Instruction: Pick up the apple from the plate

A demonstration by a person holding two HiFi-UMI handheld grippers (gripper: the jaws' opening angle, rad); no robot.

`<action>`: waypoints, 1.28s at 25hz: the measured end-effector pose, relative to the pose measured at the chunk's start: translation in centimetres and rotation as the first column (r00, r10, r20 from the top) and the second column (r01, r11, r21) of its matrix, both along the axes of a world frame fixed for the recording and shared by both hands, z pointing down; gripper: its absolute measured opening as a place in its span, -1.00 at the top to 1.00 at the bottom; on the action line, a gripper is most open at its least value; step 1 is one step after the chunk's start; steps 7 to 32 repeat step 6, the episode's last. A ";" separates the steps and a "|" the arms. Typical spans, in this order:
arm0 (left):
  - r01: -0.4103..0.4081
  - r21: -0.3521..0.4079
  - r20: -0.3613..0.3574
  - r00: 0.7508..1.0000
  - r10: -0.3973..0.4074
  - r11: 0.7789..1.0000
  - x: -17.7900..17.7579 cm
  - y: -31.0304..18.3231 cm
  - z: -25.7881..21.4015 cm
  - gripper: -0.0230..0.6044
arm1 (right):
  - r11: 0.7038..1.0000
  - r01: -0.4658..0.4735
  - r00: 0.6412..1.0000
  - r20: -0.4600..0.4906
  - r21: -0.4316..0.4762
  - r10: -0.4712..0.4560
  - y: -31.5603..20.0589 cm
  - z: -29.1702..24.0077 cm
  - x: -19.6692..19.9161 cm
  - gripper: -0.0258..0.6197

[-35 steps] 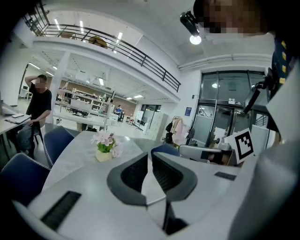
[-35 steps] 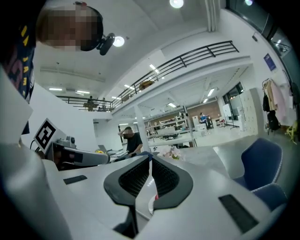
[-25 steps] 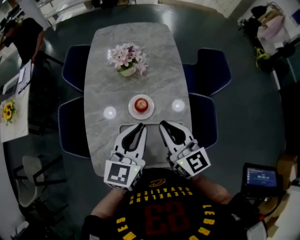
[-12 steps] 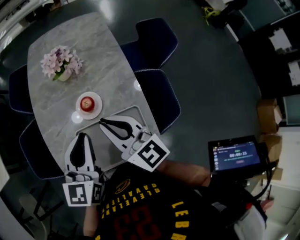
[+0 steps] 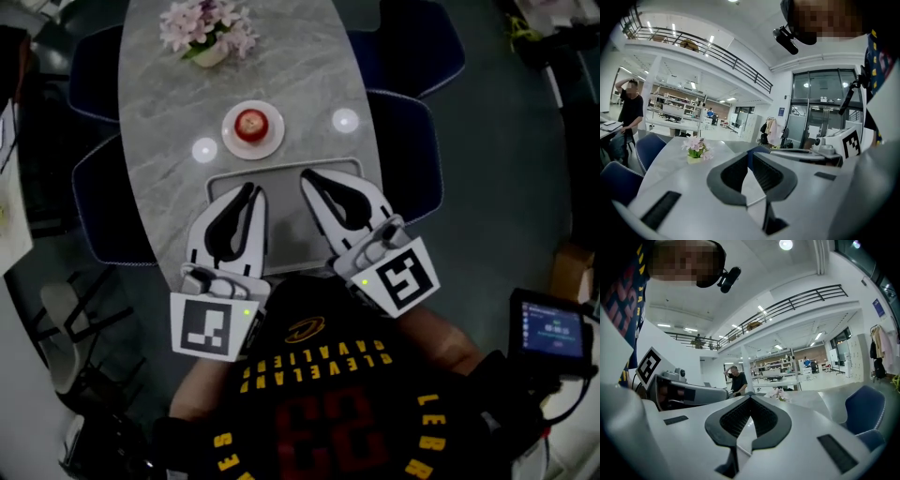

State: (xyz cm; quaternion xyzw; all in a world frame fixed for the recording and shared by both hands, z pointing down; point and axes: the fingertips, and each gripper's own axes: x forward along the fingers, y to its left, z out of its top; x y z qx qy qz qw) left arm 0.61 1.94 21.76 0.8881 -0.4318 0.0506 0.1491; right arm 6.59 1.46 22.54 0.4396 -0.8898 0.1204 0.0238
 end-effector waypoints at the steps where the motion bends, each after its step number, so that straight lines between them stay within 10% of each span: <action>1: 0.003 -0.011 0.001 1.000 -0.003 1.000 -0.3 -0.3 0.7 0.82 | 1.000 0.007 1.000 -0.010 0.008 -0.007 -0.3 0.7 -0.2 0.90; 32: 0.018 -0.047 0.007 1.000 -0.018 0.999 -2.2 -2.0 3.9 0.82 | 0.999 0.020 1.000 -0.013 0.050 -0.019 -2.3 3.4 -1.5 0.90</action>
